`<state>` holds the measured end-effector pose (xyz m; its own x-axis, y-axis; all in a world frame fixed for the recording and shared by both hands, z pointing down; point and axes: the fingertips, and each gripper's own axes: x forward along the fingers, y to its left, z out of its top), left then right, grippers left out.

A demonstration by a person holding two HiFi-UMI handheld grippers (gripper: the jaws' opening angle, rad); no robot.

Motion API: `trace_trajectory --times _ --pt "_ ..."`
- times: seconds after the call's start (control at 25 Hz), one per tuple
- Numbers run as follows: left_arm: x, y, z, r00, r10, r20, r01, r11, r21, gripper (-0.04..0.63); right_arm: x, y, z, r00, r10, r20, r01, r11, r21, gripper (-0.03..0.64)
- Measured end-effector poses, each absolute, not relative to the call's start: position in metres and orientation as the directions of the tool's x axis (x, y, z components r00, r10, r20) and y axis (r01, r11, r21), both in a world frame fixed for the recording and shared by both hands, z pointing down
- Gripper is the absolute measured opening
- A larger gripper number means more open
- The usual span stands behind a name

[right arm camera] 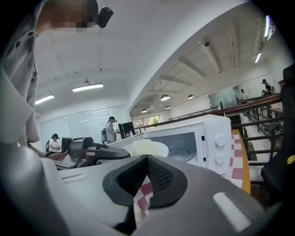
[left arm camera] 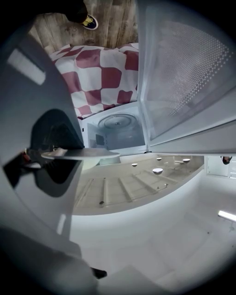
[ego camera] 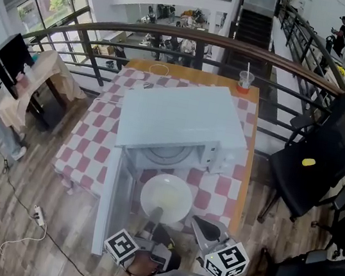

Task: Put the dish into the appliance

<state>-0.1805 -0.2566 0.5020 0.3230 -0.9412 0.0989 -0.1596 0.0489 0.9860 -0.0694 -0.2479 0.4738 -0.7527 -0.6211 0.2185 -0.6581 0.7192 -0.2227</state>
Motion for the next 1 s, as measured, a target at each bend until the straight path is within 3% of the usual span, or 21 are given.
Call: trace_trajectory --times 0.24,0.44,1.0 --pt "-0.193 -0.275 0.506 0.338 -0.937 0.087 -0.125 0.046 0.991 0.031 -0.085 -0.267 0.474 -0.741 -0.632 0.226 -0.671 0.709 -0.217 -0.002" --pt "-0.200 -0.290 0.506 0.376 -0.922 0.098 -0.187 0.028 0.982 0.031 -0.101 -0.287 0.471 -0.732 -0.646 0.216 -0.681 0.703 -0.206 -0.002" --pt "-0.193 -0.319 0.489 0.446 -0.895 0.030 -0.090 -0.012 0.996 0.031 -0.110 -0.317 0.465 -0.688 -0.691 0.223 -0.725 0.663 -0.186 -0.002"
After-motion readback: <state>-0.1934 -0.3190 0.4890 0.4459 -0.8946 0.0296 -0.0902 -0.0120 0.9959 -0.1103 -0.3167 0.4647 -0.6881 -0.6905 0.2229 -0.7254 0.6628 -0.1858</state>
